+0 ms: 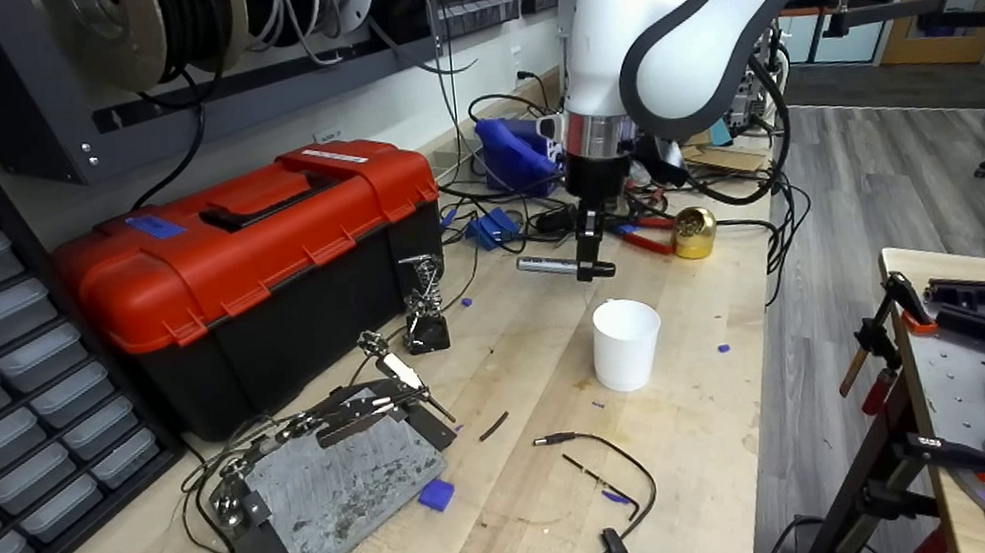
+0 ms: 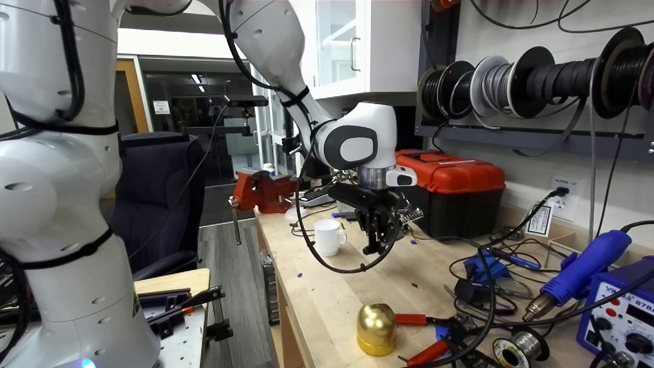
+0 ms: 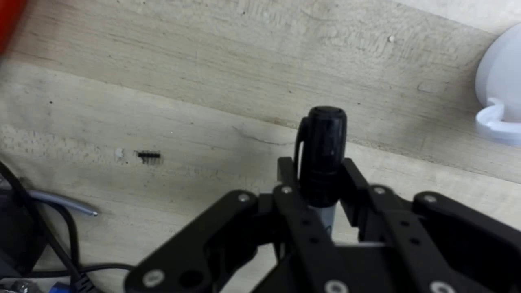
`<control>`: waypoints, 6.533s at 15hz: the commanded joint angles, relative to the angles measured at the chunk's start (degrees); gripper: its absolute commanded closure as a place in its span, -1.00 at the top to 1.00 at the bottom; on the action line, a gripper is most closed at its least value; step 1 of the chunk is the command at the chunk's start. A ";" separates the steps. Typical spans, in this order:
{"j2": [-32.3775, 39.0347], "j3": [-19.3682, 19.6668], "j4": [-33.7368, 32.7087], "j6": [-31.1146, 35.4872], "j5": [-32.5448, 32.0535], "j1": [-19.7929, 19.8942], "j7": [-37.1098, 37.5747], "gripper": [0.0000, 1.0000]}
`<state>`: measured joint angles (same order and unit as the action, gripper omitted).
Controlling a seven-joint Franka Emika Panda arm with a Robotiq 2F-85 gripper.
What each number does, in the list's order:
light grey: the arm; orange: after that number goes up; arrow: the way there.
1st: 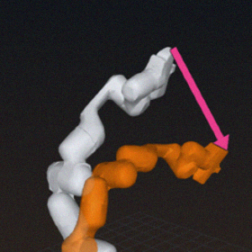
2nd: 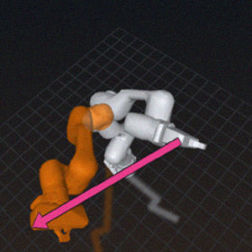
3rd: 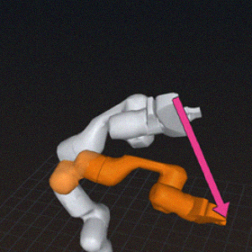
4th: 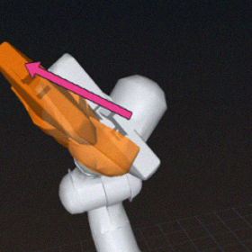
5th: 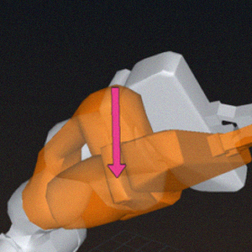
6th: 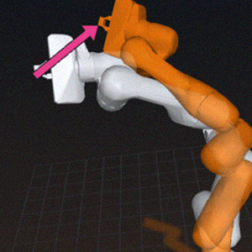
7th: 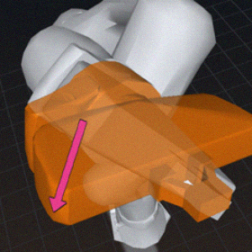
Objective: Put the marker in the mug
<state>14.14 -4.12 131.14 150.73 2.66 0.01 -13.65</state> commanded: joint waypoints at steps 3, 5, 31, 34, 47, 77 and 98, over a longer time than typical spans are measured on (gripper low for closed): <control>-8.01 -0.01 1.74 -9.13 -0.26 -0.02 -0.44 -0.85; -9.78 0.10 1.41 -12.25 -0.23 -0.26 -0.57 -0.85; -6.43 -2.35 -19.29 -58.00 -1.34 -5.16 -9.84 -0.85; -3.62 -3.03 -22.28 -61.60 -2.50 -5.74 -9.71 -0.85; 6.99 -5.65 -33.97 -74.57 -8.01 -8.30 -9.55 -0.85; 25.58 -8.92 -49.01 -85.58 -15.61 -13.54 -11.54 -0.85; 16.90 -8.46 -48.26 -74.60 -11.56 -10.17 -12.16 1.00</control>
<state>30.95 -12.98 83.11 76.30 -9.05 -9.79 -25.73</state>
